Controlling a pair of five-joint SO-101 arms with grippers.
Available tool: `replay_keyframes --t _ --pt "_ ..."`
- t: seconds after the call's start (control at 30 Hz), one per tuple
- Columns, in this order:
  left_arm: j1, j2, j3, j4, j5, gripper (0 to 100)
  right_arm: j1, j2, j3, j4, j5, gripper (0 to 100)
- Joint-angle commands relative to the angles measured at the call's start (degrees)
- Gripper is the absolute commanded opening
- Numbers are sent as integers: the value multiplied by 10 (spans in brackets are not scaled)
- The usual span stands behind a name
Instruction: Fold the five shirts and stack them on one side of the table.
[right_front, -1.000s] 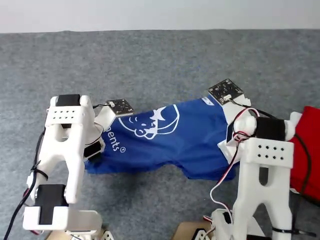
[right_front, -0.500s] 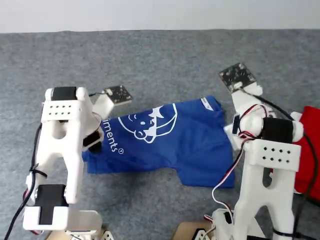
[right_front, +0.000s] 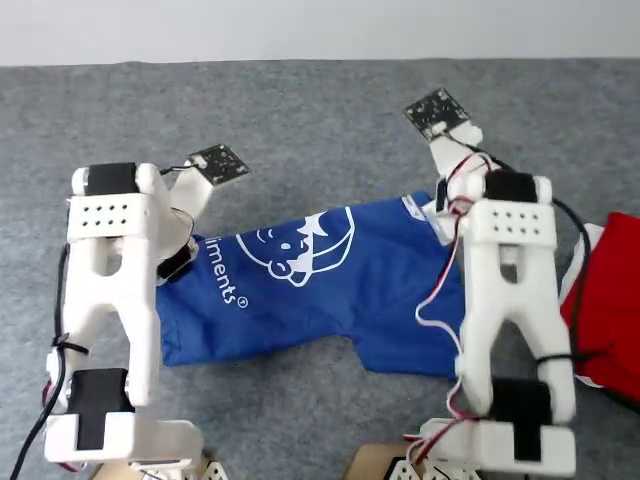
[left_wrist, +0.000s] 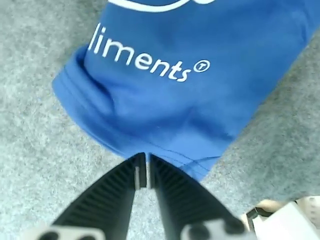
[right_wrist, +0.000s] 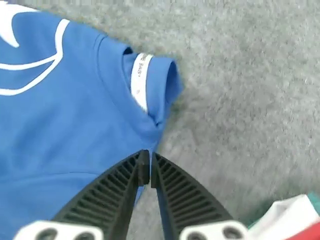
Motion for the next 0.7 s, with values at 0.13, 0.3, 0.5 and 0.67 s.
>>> replay_keyframes --t 0.13,0.3,0.5,0.67 --pt "-64 0 -2 -86 55 122 -37 116 -127 -21 -7 11" --pt "-62 74 -5 -128 106 92 -62 217 -218 -20 -7 10" --pt "-57 146 -6 -151 151 77 -86 295 -295 -15 -7 10" --pt "-60 193 -11 -180 163 75 -93 342 -306 -25 -4 10"
